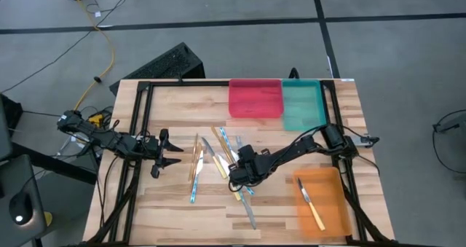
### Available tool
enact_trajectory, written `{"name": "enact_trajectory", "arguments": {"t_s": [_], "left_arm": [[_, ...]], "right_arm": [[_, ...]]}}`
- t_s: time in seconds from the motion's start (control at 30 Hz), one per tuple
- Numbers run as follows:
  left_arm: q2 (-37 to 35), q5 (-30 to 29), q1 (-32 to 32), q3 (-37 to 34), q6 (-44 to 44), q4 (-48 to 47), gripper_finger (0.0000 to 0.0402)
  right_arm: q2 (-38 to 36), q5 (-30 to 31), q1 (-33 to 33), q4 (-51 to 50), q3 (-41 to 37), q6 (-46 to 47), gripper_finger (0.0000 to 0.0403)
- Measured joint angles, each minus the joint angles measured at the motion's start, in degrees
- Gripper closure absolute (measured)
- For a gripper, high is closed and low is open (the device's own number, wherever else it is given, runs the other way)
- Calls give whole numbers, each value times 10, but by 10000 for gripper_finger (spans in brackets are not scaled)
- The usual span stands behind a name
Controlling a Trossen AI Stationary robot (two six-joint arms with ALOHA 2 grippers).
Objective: Sort silverware by color (type)
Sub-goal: Put the yellow knife into the orange bin
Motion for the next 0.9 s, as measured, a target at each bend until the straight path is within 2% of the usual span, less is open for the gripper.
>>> {"name": "enact_trajectory", "arguments": {"t_s": [0.2,0.33,0.6,0.9], "left_arm": [[0,0,0,0,0,0,233],[0,0,0,0,0,0,233],[0,0,0,0,0,0,233],[0,0,0,0,0,0,233]], "right_arm": [[0,-2,2,-3,0,-3,365],[1,-5,4,-11,6,-23,365],[5,-30,-3,-110,70,-71,365],[-7,-17,-8,-222,131,-105,365]]}}
